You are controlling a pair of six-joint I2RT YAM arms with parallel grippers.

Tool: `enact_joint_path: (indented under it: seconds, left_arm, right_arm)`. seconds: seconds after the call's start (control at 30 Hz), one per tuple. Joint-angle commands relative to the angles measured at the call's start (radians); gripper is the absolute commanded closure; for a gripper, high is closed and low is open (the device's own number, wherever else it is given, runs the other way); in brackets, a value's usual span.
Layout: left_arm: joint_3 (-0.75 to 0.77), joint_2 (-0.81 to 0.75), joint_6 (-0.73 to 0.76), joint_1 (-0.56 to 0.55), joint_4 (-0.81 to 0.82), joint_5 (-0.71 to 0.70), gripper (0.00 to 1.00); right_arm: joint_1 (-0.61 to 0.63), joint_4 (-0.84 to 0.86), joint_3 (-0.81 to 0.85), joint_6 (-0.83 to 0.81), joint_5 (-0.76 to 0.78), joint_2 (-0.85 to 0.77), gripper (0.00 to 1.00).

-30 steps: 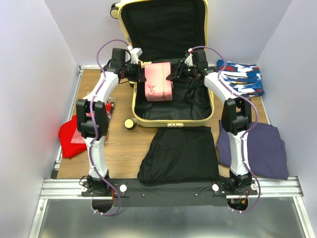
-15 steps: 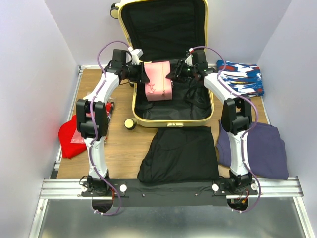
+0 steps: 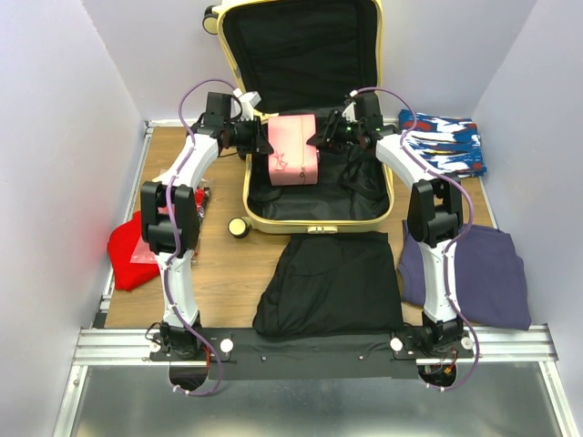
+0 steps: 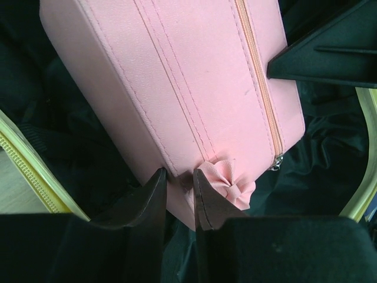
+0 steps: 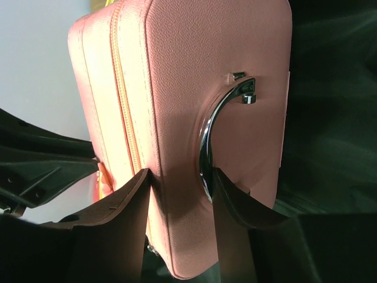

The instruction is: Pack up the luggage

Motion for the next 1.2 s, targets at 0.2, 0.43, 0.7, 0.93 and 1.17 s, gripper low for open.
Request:
enact_joint_path:
  seconds: [0.2,0.43,0.7,0.93,1.17]
  left_arm:
    - [0.022,-0.103,-0.098,-0.035,0.104,0.189,0.74]
    - [0.027,-0.123,-0.123,-0.031,0.132,0.205,0.74]
    - [0.008,-0.097,-0.115,0.009,0.121,0.179,0.75]
    - [0.007,-0.063,-0.098,0.054,0.118,0.165,0.75]
    - [-0.008,-0.043,-0.081,0.068,0.095,0.145,0.75]
  right_arm:
    - [0.085,0.01,0.044,0.119,-0.167,0.01,0.59]
    - [0.097,0.042,0.072,0.135,-0.179,0.019,0.59]
    - [0.122,0.065,0.104,0.142,-0.165,0.066,0.59]
    - [0.137,0.068,0.12,0.141,-0.145,0.115,0.59]
    - [0.132,0.068,0.014,0.126,-0.127,0.094,0.61]
